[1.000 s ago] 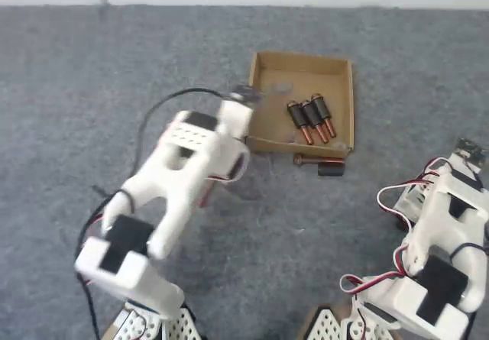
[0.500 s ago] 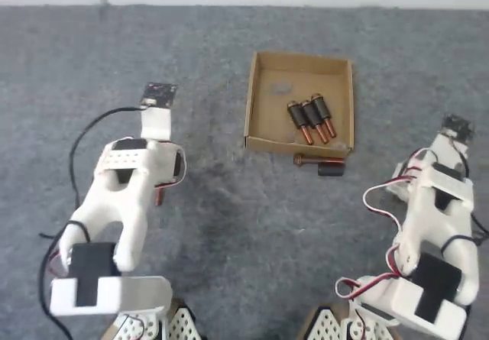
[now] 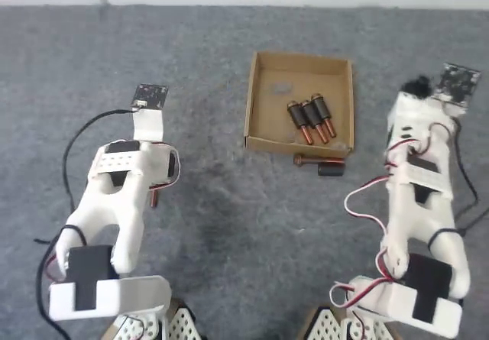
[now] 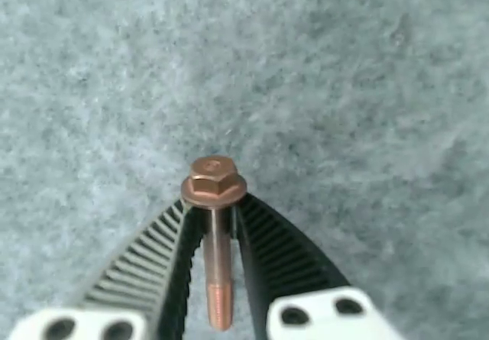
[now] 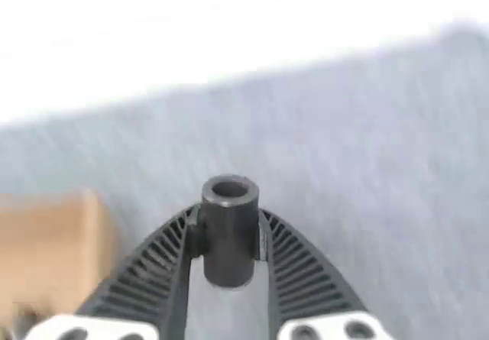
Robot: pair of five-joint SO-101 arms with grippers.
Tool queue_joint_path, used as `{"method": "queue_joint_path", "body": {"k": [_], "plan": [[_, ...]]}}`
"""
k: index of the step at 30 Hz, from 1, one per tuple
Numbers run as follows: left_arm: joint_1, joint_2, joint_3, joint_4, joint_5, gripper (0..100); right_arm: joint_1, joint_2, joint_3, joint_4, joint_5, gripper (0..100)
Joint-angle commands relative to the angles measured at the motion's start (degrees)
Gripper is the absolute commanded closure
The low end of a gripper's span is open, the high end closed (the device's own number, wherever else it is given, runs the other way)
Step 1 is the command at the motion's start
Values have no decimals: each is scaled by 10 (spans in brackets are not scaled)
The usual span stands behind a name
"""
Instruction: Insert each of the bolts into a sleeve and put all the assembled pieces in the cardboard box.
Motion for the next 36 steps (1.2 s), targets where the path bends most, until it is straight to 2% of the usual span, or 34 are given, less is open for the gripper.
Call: {"method": "queue_joint_path", "body": {"k": [1, 9, 16, 18, 24, 32, 36], "plan": [[-3, -36, -5, -10, 2, 989, -36, 4, -7, -114, 6, 992], [-3, -37, 0, -11, 0, 989, -141, 157, -8, -377, 15, 992], [-3, -37, 0, -11, -1, 989, -243, 239, 15, -551, 210, 992], [-3, -37, 0, -11, -1, 989, -272, 253, 40, -595, 241, 992], [-3, -36, -1, -11, -1, 989, -340, 256, 123, -716, 244, 992], [-3, -35, -1, -11, -1, 989, -393, 212, 227, -732, 241, 992], [-3, -34, -2, -11, -1, 989, -415, 189, 267, -732, 156, 993]]}}
